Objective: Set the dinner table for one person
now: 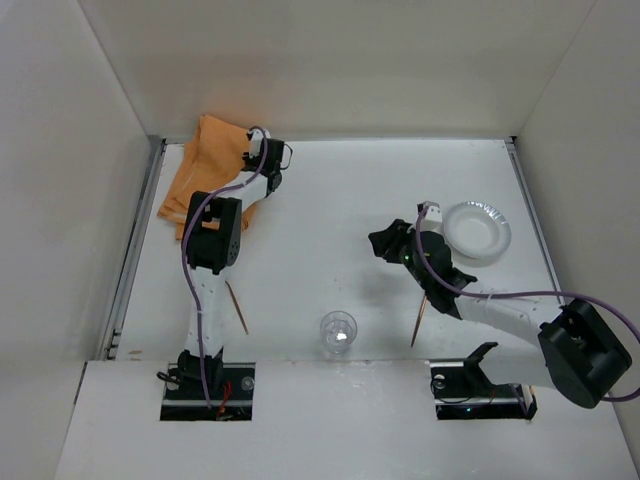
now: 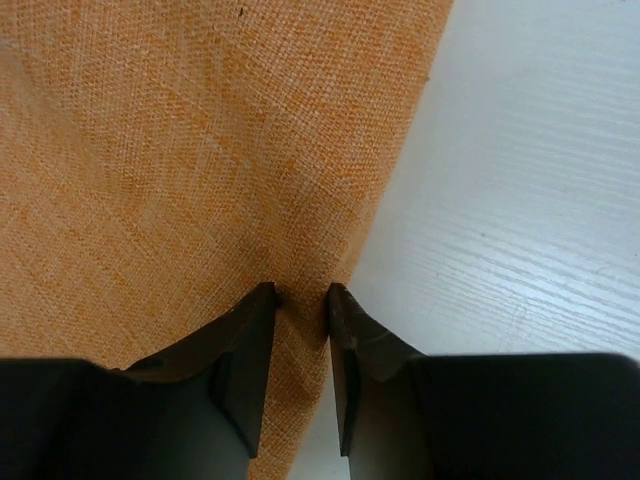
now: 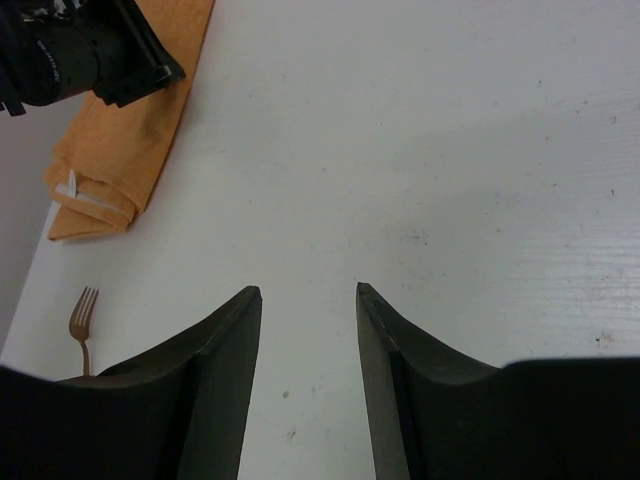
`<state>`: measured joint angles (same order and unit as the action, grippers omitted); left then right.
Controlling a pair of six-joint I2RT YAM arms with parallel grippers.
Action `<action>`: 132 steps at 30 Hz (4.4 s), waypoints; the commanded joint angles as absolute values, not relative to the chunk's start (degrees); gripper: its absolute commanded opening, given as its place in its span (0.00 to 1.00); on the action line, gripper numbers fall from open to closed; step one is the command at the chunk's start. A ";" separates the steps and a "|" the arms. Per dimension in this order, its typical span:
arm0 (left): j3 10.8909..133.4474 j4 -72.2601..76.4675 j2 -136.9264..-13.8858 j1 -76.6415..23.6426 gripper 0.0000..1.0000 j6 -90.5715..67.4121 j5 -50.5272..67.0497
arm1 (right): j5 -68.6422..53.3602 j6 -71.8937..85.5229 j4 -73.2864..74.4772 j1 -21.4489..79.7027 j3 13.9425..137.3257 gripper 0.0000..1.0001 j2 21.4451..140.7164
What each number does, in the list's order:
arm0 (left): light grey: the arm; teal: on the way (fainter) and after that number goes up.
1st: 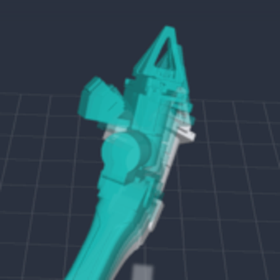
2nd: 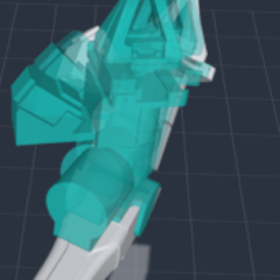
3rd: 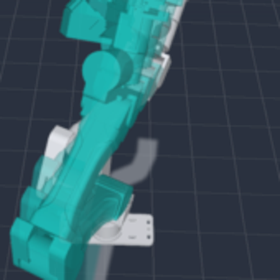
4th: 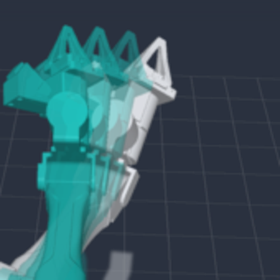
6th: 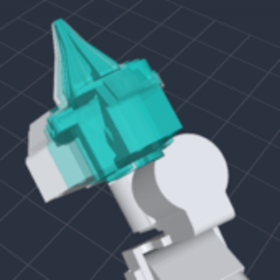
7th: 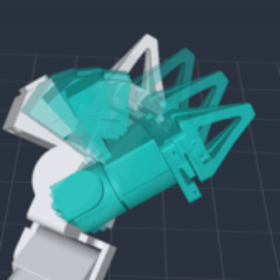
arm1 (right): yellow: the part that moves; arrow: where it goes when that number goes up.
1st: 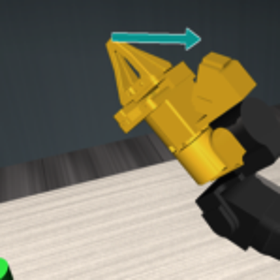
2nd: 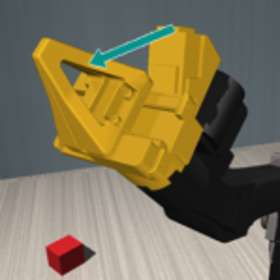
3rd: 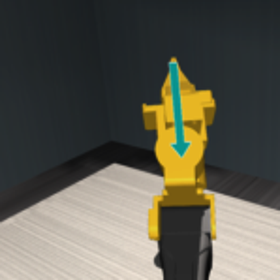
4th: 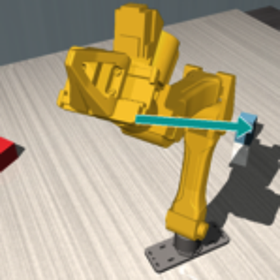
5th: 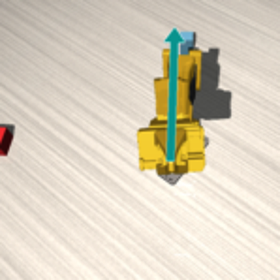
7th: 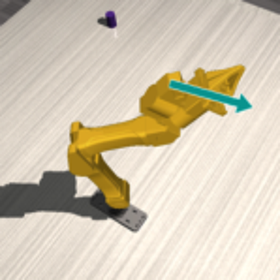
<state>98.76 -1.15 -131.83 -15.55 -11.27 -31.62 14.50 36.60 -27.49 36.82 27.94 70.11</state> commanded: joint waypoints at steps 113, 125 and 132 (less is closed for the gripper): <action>57.65 38.66 -92.64 -26.83 0.10 -30.94 -15.21 | 13.26 37.35 -32.43 38.89 31.12 0.64 72.78; 66.53 47.63 -104.49 -42.58 0.27 -32.07 0.43 | 27.86 43.50 -27.86 34.06 24.52 0.63 62.67; 63.20 51.33 -101.09 -41.27 0.60 -34.54 0.62 | 26.55 45.53 -26.46 31.07 24.08 0.63 62.93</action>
<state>64.07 44.18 -106.10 -43.59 -33.12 -0.10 25.58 44.03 -26.09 31.77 24.36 63.44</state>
